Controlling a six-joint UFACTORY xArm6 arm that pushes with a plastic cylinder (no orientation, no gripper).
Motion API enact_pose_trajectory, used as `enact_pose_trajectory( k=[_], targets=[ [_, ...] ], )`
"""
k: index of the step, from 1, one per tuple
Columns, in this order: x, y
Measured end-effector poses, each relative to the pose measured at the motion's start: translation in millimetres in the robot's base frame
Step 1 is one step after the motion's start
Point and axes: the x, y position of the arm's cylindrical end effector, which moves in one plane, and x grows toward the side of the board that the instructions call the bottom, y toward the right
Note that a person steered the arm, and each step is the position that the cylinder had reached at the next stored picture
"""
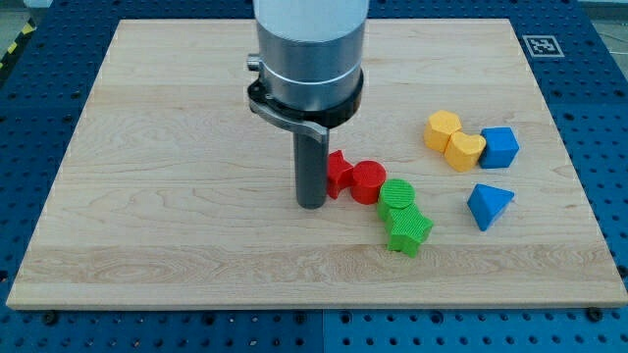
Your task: Push the red star close to the red circle
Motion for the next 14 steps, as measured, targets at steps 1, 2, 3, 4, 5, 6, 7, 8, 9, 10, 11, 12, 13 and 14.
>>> enact_pose_trajectory(
  k=[1, 2, 3, 4, 5, 6, 7, 8, 9, 10, 11, 12, 13, 14],
  targets=[
    [-0.5, -1.8],
    [-4.6, -7.7],
    [-9.4, -24.5],
    [-14.9, -32.4],
    [-34.2, -32.0],
    [-35.9, -15.3],
    [-35.9, -2.3],
    [-3.2, 3.4],
    [12.0, 3.4],
    [8.3, 3.4],
    [-7.4, 4.7],
    [-18.1, 13.9],
    [-27.3, 23.6],
    [-30.8, 26.0]
  ],
)
